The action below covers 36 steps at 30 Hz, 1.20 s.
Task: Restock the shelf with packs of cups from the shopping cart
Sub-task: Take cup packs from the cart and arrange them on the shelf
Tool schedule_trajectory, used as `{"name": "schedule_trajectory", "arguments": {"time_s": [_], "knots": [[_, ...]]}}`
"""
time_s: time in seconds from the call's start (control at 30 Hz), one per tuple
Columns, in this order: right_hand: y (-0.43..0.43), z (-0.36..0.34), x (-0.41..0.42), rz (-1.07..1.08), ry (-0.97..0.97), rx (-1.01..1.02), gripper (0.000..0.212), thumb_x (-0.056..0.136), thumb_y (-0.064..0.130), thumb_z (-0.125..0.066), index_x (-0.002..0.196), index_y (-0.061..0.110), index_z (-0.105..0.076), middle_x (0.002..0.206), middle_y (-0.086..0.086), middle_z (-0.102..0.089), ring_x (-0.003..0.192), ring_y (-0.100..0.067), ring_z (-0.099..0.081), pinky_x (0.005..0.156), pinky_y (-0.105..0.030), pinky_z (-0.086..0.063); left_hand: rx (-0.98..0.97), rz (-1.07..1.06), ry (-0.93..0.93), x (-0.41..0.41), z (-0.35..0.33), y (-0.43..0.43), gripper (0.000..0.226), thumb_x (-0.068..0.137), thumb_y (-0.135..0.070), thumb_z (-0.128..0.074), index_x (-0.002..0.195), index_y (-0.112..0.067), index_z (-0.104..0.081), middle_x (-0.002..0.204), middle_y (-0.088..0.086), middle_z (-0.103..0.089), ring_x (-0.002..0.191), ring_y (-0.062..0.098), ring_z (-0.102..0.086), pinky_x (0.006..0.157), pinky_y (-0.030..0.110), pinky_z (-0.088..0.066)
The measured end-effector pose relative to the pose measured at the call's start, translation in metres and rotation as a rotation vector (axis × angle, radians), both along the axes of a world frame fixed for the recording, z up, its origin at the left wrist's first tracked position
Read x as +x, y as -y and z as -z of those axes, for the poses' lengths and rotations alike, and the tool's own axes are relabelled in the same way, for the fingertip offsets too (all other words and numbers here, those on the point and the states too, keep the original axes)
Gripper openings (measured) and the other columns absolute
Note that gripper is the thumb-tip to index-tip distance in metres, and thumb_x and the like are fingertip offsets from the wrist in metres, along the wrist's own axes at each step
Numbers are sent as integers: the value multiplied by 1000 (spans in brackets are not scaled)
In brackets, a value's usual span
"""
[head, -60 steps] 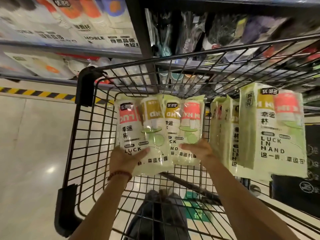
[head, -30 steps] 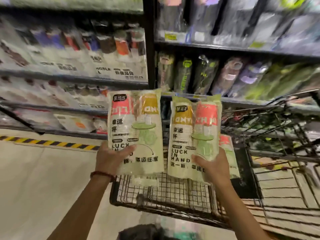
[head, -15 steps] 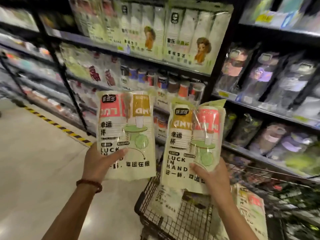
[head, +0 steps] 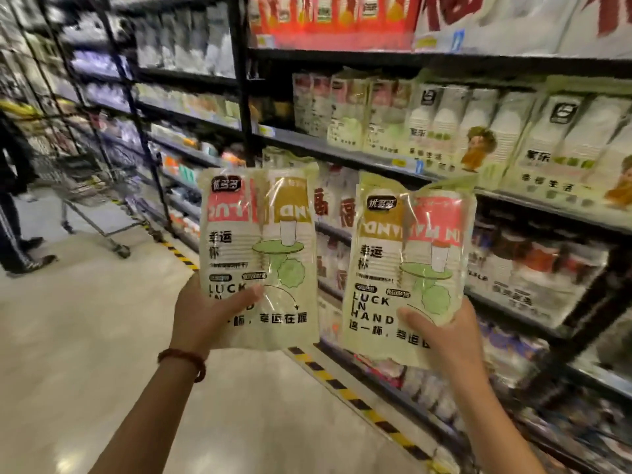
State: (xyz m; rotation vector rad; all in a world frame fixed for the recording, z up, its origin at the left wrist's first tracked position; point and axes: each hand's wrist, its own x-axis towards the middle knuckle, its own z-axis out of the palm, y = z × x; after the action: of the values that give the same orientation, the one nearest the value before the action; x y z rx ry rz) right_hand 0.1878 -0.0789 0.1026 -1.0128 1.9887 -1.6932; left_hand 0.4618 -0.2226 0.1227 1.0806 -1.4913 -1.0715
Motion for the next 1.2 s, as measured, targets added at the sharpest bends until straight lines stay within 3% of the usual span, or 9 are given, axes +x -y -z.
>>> {"name": "schedule_trajectory", "arguments": {"time_s": [0.1,0.27,0.5,0.57,0.7,0.93,1.0,1.13,1.2], "knots": [[63,-12,33,16,46,-38,56,64,22,-85,113,27,-58,100,8,-70,91,-12,-67,77,-36,-55,-10,11,11,34,-8,62,53,39,-53,-74,84,-25,-69,74,-12,-74,62,3,-68,50,15,-50],[146,-21,58,48,74,-60,58,65,21,-85,115,25,-56,101,7,-70,91,-13,-67,74,-35,-56,-42,34,8,55,-13,159,55,41,-52,-76,89,-25,-69,78,-8,-75,68,5,-70,54,16,-52],[280,-25,35,93,38,-107,61,65,19,-85,118,21,-56,104,4,-69,93,-13,-67,74,-31,-54,-66,70,-18,19,-10,307,57,43,-51,-79,93,-26,-69,87,-1,-75,81,18,-72,72,41,-58],[324,-23,20,103,23,-133,58,65,16,-85,117,19,-58,103,4,-70,92,-11,-67,75,-29,-53,-80,85,-39,1,-9,355,60,43,-51,-80,96,-24,-69,88,-1,-75,82,18,-72,72,40,-58],[406,-32,-15,127,24,-165,52,66,14,-84,110,26,-61,100,9,-70,85,-2,-68,73,-28,-53,-102,138,-72,-40,-21,440,54,44,-50,-78,91,-26,-69,83,-8,-75,77,10,-72,62,25,-56],[518,-56,-60,197,7,-138,56,65,21,-85,115,25,-60,102,8,-70,93,-12,-67,77,-33,-53,-72,239,-120,-109,-46,574,53,40,-34,-92,86,-22,-69,74,-9,-74,68,7,-71,53,16,-53],[544,-57,-67,231,-17,-117,58,62,27,-86,114,28,-60,101,10,-71,92,-13,-67,79,-37,-54,-74,270,-141,-127,-48,612,43,47,-30,-88,85,-24,-70,75,-11,-74,68,7,-71,54,19,-55],[590,-64,-69,300,-13,-118,48,67,21,-83,108,31,-60,96,13,-70,84,-4,-67,66,-23,-47,-86,362,-166,-161,-55,684,33,56,-22,-86,86,-24,-71,79,-6,-75,75,11,-72,58,23,-57],[614,-66,-69,341,-33,-107,47,66,24,-84,107,31,-60,96,12,-70,84,-5,-67,65,-23,-46,-85,414,-174,-175,-57,717,35,58,-21,-86,90,-22,-70,83,-4,-76,76,12,-72,63,26,-58]]}}
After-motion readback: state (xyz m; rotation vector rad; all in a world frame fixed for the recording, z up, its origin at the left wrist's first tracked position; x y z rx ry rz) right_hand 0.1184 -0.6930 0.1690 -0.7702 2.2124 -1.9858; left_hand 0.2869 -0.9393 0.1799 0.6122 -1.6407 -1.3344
